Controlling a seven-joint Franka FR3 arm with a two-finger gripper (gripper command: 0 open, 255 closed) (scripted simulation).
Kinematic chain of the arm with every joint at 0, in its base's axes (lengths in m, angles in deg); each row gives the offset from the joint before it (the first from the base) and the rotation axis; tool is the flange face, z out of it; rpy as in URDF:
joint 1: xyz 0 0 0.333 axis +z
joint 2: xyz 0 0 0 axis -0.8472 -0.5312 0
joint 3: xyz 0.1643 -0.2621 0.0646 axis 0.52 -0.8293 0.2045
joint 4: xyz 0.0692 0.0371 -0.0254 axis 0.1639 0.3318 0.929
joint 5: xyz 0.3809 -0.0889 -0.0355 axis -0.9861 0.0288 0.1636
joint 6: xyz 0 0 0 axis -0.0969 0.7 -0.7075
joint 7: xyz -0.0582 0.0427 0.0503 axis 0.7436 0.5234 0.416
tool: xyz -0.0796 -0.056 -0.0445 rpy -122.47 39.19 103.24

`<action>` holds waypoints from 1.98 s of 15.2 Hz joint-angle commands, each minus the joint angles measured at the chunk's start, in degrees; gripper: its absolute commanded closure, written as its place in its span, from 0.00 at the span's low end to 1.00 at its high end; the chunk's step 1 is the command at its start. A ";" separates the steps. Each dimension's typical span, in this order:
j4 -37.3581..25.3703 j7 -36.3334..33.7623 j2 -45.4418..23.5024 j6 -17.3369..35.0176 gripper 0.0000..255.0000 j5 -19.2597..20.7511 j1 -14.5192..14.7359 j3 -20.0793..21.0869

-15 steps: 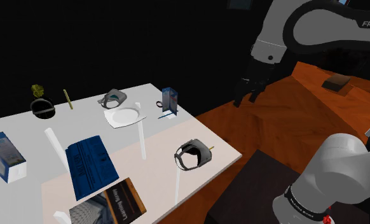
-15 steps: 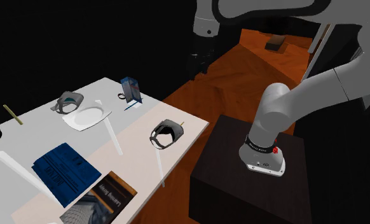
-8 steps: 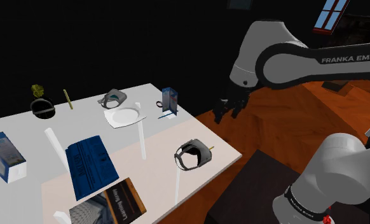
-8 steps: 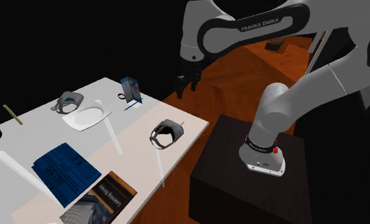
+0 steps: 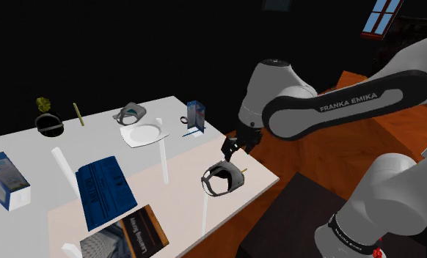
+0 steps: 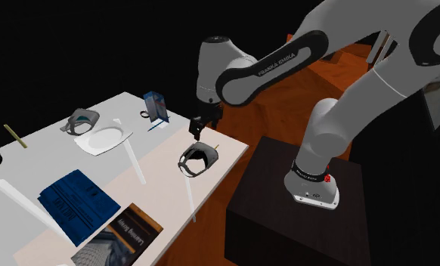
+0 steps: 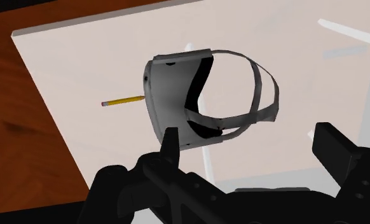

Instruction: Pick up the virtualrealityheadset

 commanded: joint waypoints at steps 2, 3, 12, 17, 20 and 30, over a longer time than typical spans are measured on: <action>-0.31 -3.92 -6.30 6.90 0.00 1.24 -0.58 3.42; -0.70 -5.41 -8.67 9.08 0.00 2.14 -1.02 4.57; -6.55 -24.42 -28.55 22.53 0.00 20.86 -5.52 11.17; -6.46 -29.38 -32.84 26.08 0.00 27.33 -5.26 9.93; -6.54 -31.10 -34.22 27.12 0.00 29.58 -4.86 9.16; -6.55 -31.11 -34.22 27.11 1.00 29.58 -4.87 9.16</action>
